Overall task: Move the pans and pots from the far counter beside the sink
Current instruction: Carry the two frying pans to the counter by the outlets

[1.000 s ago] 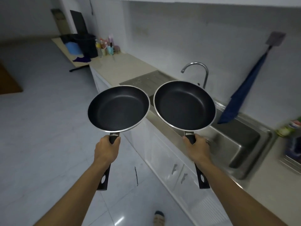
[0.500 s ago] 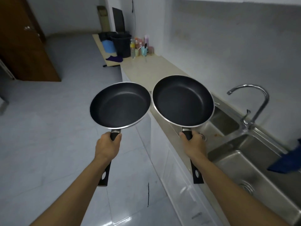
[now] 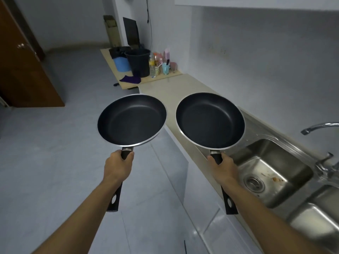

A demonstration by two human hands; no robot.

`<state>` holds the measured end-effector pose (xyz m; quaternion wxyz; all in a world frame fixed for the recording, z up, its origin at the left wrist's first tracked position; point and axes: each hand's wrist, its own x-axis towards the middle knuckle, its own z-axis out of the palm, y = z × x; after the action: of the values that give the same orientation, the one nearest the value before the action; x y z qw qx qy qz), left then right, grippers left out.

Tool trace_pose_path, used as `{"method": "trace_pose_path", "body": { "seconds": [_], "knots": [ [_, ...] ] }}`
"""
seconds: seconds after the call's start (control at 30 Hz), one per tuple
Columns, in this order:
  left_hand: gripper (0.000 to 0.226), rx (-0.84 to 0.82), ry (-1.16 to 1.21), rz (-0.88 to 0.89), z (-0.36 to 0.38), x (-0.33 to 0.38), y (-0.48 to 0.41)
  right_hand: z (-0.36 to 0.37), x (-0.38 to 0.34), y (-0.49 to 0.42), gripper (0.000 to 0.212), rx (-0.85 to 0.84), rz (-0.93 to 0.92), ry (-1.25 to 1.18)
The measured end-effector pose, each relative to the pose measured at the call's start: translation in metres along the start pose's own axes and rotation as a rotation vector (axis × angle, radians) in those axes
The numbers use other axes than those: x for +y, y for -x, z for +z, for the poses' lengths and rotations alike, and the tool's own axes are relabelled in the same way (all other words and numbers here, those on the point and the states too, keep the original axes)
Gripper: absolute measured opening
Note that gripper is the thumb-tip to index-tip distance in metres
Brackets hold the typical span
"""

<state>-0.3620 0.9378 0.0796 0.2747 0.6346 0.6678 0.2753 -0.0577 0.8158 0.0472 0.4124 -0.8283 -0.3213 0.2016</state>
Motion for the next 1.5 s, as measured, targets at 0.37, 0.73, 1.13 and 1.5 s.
{"method": "trace_pose_path", "body": {
  "seconds": [0.37,0.73,1.13,1.5],
  "knots": [
    [0.036,-0.036,-0.040,0.077,-0.003,0.012,-0.169,0.085,-0.067,-0.097,0.025,0.024,0.051,-0.058],
    [0.033,-0.086,-0.048,0.086,0.039,0.052,-0.340,0.166,-0.122,-0.251,0.020,0.002,0.038,-0.067],
    [0.034,-0.128,-0.038,0.071,0.084,0.084,-0.499,0.224,-0.153,-0.371,0.024,0.038,0.142,-0.016],
    [0.027,-0.311,-0.099,0.231,0.129,0.111,-0.660,0.291,-0.184,-0.444,0.029,0.180,0.265,0.000]
  ]
}}
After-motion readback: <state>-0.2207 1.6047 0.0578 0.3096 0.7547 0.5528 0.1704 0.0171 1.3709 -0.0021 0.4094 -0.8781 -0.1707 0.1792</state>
